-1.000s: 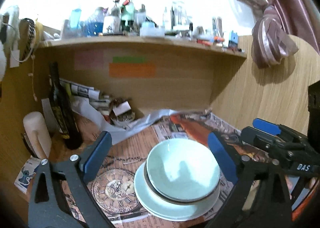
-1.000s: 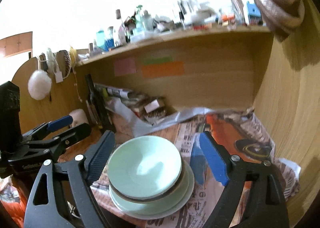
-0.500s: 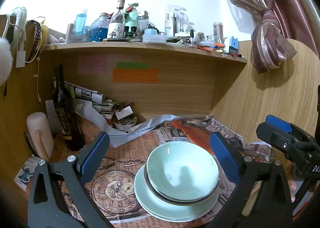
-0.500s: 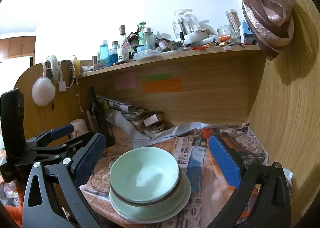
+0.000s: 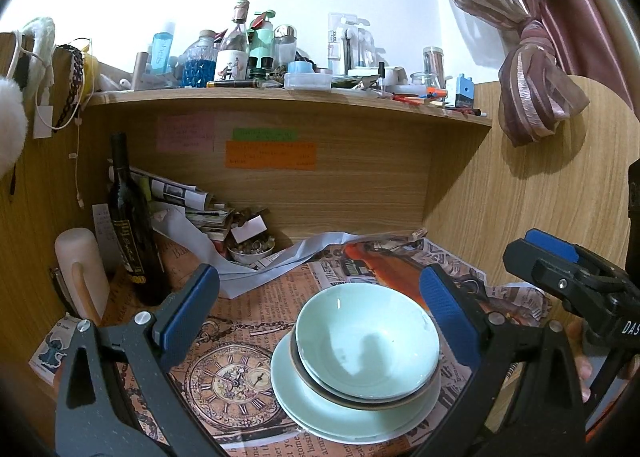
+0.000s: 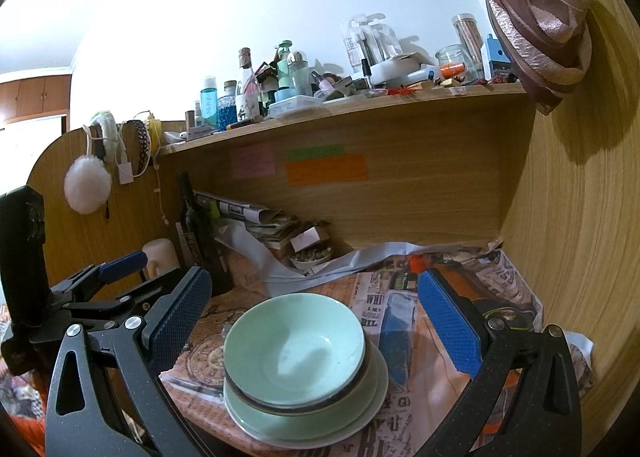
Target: Organize plates and bowls
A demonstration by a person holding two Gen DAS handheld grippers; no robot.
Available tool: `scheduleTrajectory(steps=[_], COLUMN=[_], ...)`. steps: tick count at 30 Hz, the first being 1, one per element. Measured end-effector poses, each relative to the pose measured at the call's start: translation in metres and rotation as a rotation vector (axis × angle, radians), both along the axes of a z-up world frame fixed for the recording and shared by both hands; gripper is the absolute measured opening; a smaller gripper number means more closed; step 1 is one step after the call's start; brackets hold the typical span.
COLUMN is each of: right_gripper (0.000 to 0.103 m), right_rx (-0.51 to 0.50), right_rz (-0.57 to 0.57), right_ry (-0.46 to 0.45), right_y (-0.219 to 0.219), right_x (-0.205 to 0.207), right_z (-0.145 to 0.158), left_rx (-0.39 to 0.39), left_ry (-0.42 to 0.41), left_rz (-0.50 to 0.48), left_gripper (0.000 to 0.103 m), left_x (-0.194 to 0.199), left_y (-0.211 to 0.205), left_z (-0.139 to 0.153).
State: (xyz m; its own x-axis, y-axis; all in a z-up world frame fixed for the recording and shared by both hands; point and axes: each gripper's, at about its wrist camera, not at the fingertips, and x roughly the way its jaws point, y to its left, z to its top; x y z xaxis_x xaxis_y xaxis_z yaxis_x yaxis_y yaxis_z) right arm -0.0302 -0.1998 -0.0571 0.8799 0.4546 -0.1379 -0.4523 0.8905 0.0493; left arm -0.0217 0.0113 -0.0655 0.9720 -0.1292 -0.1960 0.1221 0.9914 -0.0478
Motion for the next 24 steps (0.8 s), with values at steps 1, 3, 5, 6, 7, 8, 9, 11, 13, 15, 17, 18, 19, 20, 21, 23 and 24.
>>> scheduleTrajectory(steps=[1,3,5,6,7,8,9,11,13,15,17,18,19,20,21,23,24], right_gripper=[0.103,0.103,0.103,0.103,0.103,0.103,0.103,0.103,0.103,0.103,0.103,0.103,0.103,0.103,0.103,0.103,0.103], right_rx=[0.000,0.000,-0.001,0.000,0.000,0.001,0.001,0.001,0.000,0.002,0.007,0.009,0.011,0.010,0.009,0.010,0.010], right_rz=[0.000,0.000,-0.001,0.000,0.001,0.001,0.002,0.003,0.000,0.002,0.003,0.003,0.002,0.003,0.002,0.004,0.005], right_ry=[0.000,-0.001,-0.003,-0.001,0.000,0.001,0.001,0.000,0.001,0.005,0.009,0.011,0.011,0.011,0.011,0.011,0.011], right_y=[0.0002,0.0004,0.0013,0.0012,0.0014,0.0015,0.0018,0.0024,0.0022,0.0017,0.0014,0.0012,0.0011,0.0009,0.0010,0.0007,0.0005], right_x=[-0.0001,-0.0004,-0.0003,-0.0003,-0.0003,-0.0005,-0.0005,-0.0003,0.0000,0.0005,0.0009,0.0011,0.0012,0.0014,0.0014,0.0014,0.0016], right_z=[0.0000,-0.0003,-0.0003,-0.0002,-0.0002,-0.0003,-0.0003,-0.0006,-0.0006,-0.0007,-0.0012,-0.0014,-0.0015,-0.0014,-0.0014,-0.0013,-0.0013], left_rx=[0.000,0.001,0.001,0.001,0.001,0.000,0.001,0.003,0.005,0.005,0.005,0.005,0.006,0.005,0.006,0.003,0.002], left_ry=[0.001,0.001,-0.001,0.000,-0.001,-0.001,-0.001,-0.001,-0.001,0.001,0.002,0.002,0.002,0.001,0.001,0.002,0.003], left_rz=[-0.001,-0.003,0.000,-0.001,-0.002,-0.002,-0.002,-0.005,-0.008,-0.010,-0.011,-0.010,-0.008,-0.007,-0.007,-0.008,-0.008], left_gripper=[0.102,0.102,0.102,0.102,0.102,0.102,0.102,0.102,0.102,0.102,0.102,0.102,0.102,0.102,0.102,0.102,0.102], left_x=[0.0001,-0.0003,-0.0006,-0.0003,-0.0007,-0.0008,-0.0008,-0.0011,-0.0010,-0.0006,0.0006,0.0004,0.0003,0.0002,0.0005,0.0006,0.0009], left_y=[0.0003,0.0003,-0.0003,-0.0002,-0.0002,-0.0003,-0.0006,-0.0013,-0.0027,-0.0038,-0.0044,-0.0046,-0.0053,-0.0055,-0.0060,-0.0056,-0.0057], left_z=[0.0000,-0.0003,-0.0004,-0.0002,-0.0006,-0.0007,-0.0006,-0.0012,-0.0022,-0.0027,-0.0026,-0.0022,-0.0021,-0.0020,-0.0022,-0.0021,-0.0022])
